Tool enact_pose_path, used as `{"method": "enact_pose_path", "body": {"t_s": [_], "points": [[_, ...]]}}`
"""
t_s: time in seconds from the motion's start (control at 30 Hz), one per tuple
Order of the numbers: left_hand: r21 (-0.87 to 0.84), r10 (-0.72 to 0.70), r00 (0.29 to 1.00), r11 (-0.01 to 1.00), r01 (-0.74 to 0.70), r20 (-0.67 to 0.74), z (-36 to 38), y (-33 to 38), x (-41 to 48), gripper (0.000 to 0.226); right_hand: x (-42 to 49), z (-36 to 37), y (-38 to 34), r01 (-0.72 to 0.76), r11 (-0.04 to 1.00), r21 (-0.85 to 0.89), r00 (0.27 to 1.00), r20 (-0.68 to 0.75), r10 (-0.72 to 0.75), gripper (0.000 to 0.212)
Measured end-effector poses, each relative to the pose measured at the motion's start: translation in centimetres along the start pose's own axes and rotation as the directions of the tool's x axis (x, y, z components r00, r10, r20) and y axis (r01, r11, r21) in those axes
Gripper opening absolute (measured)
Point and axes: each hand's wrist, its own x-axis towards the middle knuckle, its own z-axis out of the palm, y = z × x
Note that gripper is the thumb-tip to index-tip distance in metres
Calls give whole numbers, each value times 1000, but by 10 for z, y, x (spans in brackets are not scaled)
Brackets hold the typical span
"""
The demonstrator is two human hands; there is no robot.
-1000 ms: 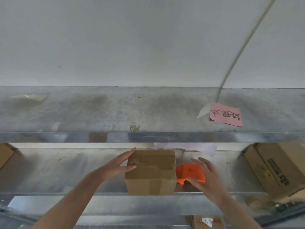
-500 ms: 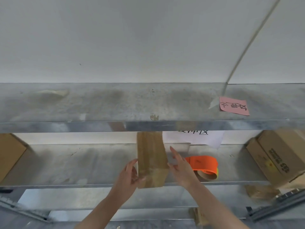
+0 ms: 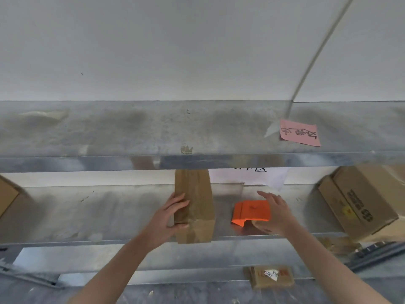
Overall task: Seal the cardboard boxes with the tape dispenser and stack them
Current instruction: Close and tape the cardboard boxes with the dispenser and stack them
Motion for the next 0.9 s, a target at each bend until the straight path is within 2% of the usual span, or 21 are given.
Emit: {"method": "enact_pose_path", "body": {"t_s": [0.13,0.23,0.33,0.43,0.53,0.7,0.83,0.9], "points": [[-77,-12,998,997,17,65,15,10,-1,72,23,5,34,14,997,-75,993,122,-5,106],[-75,-27,999,997,29,30,31,17,0,75,25,1,42,55,998,31,982,177,-60,107],[-44,-33,999,998,32,-17,39,23,1,74,22,-2,55,124,988,92,979,152,-137,87],[-16,-48,999,999,48,-14,41,27,2,71,17,-3,72,105,987,122,983,135,-122,78],[-48,-68,998,997,68,-2,40,28,2,70,15,-8,98,43,984,171,993,102,-61,77],[-53,-93,995,994,94,30,41,31,9,72,8,-19,115,55,983,175,992,106,-74,77],[-11,-93,993,995,94,73,39,37,11,73,-6,-32,105,146,960,238,987,23,-156,82],[-36,-139,987,989,142,82,37,45,12,61,-16,-43,93,193,943,272,981,-18,-196,79]]}}
